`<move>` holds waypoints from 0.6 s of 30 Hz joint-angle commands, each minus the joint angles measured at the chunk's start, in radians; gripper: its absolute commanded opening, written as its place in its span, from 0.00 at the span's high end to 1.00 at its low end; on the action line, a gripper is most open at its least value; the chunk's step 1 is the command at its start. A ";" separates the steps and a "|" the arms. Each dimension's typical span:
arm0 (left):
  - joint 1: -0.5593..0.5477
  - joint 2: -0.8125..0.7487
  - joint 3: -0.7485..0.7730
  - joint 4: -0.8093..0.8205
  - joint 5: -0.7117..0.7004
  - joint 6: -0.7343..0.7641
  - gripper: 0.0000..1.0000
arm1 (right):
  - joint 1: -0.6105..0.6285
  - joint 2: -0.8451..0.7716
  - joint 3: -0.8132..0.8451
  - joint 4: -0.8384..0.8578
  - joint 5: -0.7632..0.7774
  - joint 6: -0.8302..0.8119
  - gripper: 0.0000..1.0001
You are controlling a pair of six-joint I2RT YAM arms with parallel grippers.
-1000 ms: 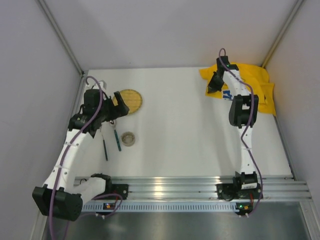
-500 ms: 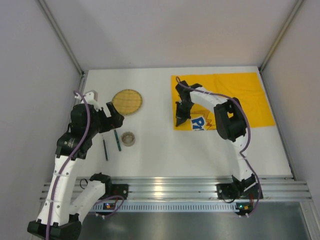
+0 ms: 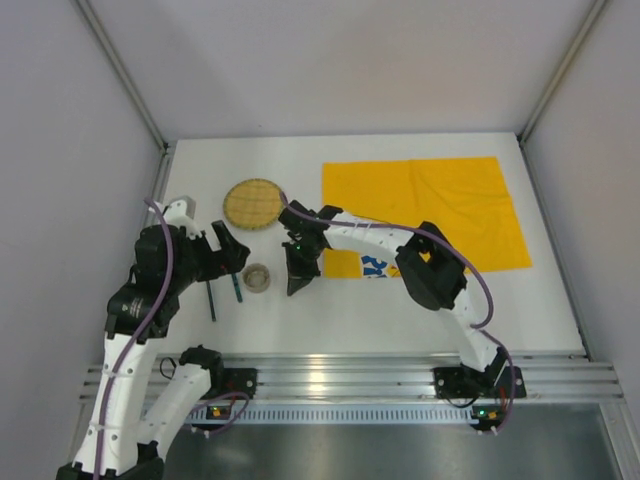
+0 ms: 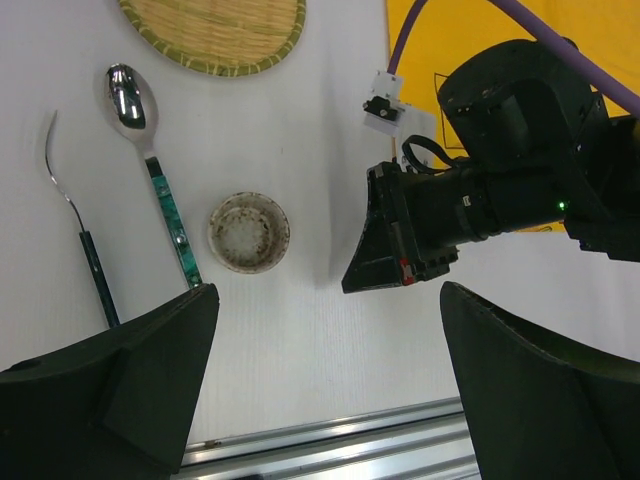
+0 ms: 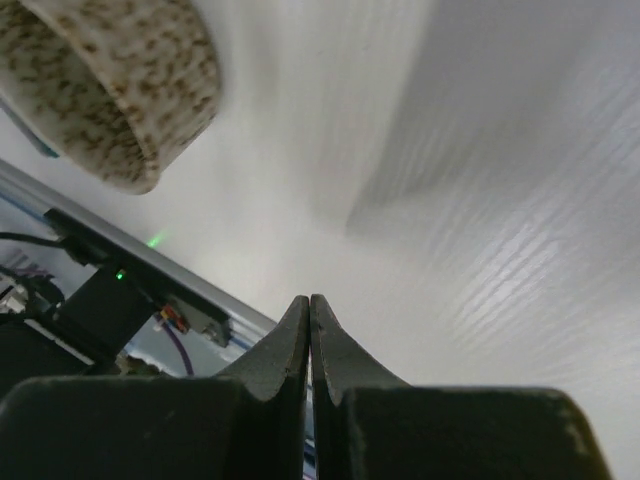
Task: Set the dinner table for one person
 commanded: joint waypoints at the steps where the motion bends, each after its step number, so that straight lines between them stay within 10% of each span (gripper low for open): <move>1: 0.002 -0.011 -0.006 0.012 0.043 -0.013 0.02 | 0.013 -0.062 0.096 0.052 -0.026 0.041 1.00; 5: 0.002 -0.028 0.001 0.000 0.052 -0.024 0.03 | -0.049 -0.174 0.026 0.046 0.087 0.021 0.99; 8: 0.002 -0.047 -0.008 -0.003 0.063 -0.037 0.02 | -0.120 -0.234 -0.071 0.034 0.123 -0.017 0.67; 9: 0.002 -0.052 -0.008 -0.008 0.068 -0.038 0.02 | -0.159 -0.240 -0.091 0.005 0.159 -0.032 0.33; 11: 0.002 -0.061 -0.006 -0.015 0.065 -0.041 0.02 | -0.196 -0.232 -0.088 -0.038 0.215 -0.094 0.15; 18: 0.002 -0.064 0.015 -0.034 0.043 -0.041 0.02 | -0.250 -0.101 0.025 -0.169 0.411 -0.192 0.14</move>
